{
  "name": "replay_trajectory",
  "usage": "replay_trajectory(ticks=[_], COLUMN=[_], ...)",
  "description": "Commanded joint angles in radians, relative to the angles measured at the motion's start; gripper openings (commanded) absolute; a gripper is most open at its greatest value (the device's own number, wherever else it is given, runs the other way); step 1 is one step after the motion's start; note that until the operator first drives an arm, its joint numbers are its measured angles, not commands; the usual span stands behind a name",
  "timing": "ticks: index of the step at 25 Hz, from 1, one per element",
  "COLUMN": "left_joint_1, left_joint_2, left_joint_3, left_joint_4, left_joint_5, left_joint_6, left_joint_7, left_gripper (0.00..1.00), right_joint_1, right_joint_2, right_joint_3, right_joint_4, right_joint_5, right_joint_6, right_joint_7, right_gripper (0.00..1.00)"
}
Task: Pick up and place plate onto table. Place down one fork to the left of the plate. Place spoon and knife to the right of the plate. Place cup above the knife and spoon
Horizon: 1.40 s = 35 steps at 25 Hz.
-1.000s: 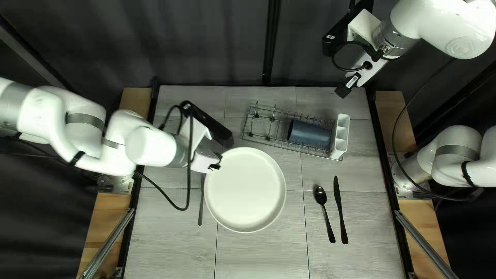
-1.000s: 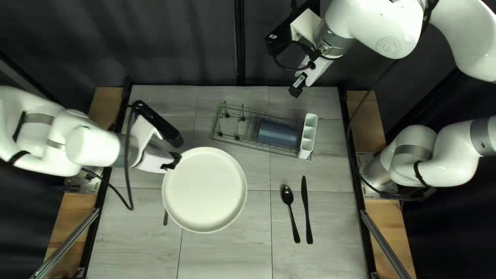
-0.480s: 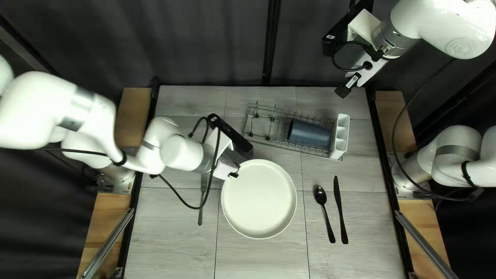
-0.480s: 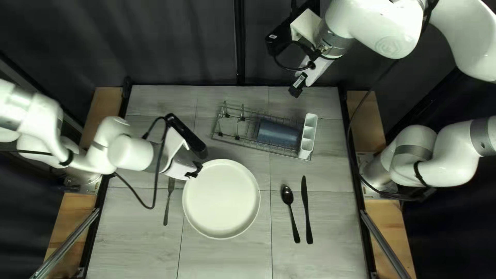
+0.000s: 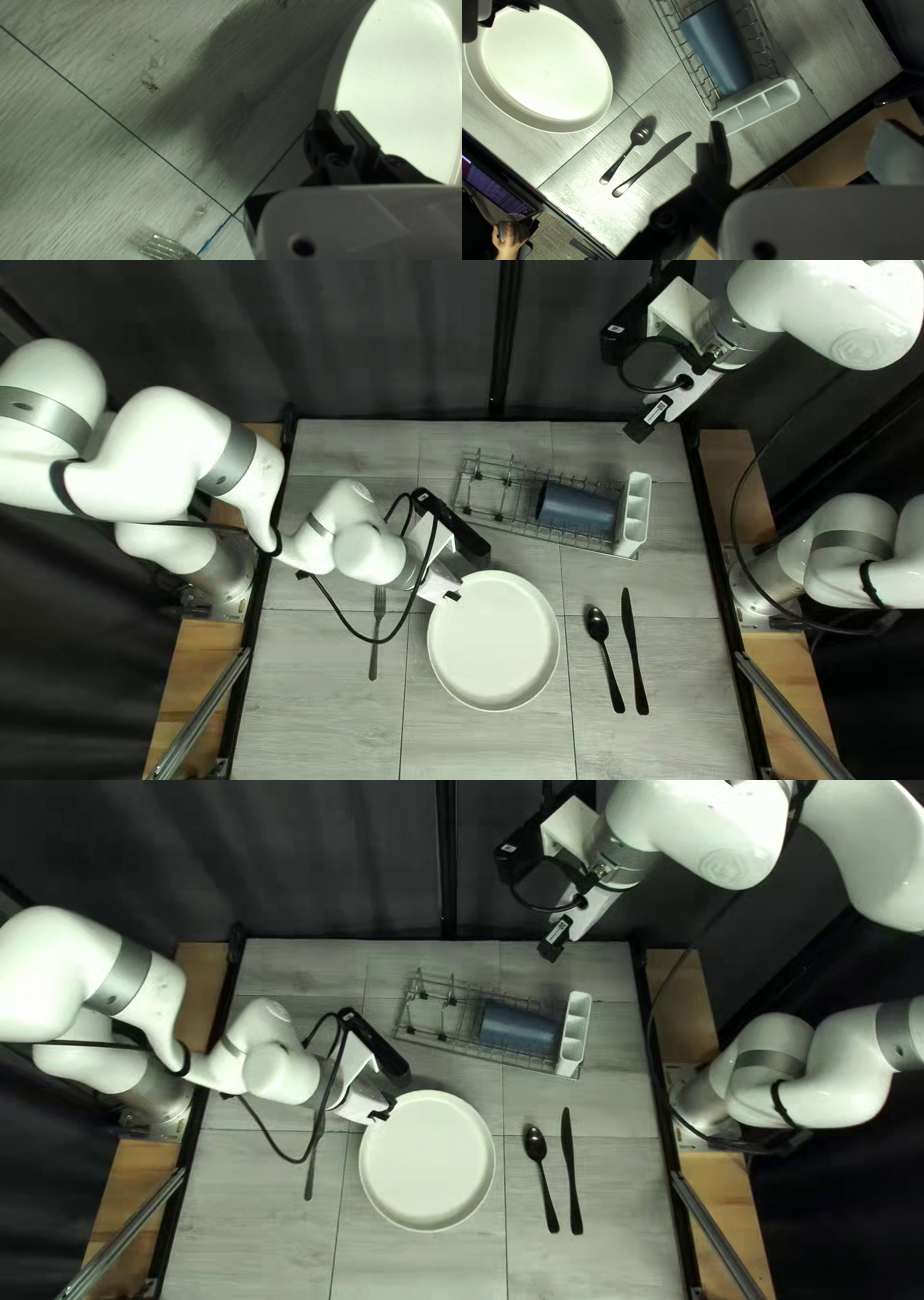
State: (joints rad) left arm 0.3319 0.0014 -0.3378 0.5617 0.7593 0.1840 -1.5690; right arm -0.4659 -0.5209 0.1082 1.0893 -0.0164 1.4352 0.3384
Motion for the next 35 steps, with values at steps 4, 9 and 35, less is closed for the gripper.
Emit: replay_trajectory(ticks=[4, 9, 35], left_joint_1=[-0.136, -0.208, -0.322], left_joint_2=[-0.176, -0.349, -1.058], left_joint_3=[0.119, 0.258, 0.58], left_joint_4=[-0.066, -0.016, 0.027], left_joint_5=[-0.365, -0.486, -0.525], left_joint_6=[0.093, 0.373, 1.102], left_joint_7=[0.352, 0.703, 1.359], left_gripper=[1.0, 1.0, 1.0], right_joint_1=[0.0, 0.0, 0.0], right_joint_2=[0.0, 0.0, 0.0], right_joint_3=[0.0, 0.0, 0.0], right_joint_4=[0.0, 0.0, 0.0], right_joint_5=[0.0, 0.0, 0.0], right_joint_6=[0.0, 0.0, 0.0], right_joint_7=[0.0, 0.0, 0.0], right_gripper=[1.0, 1.0, 1.0])
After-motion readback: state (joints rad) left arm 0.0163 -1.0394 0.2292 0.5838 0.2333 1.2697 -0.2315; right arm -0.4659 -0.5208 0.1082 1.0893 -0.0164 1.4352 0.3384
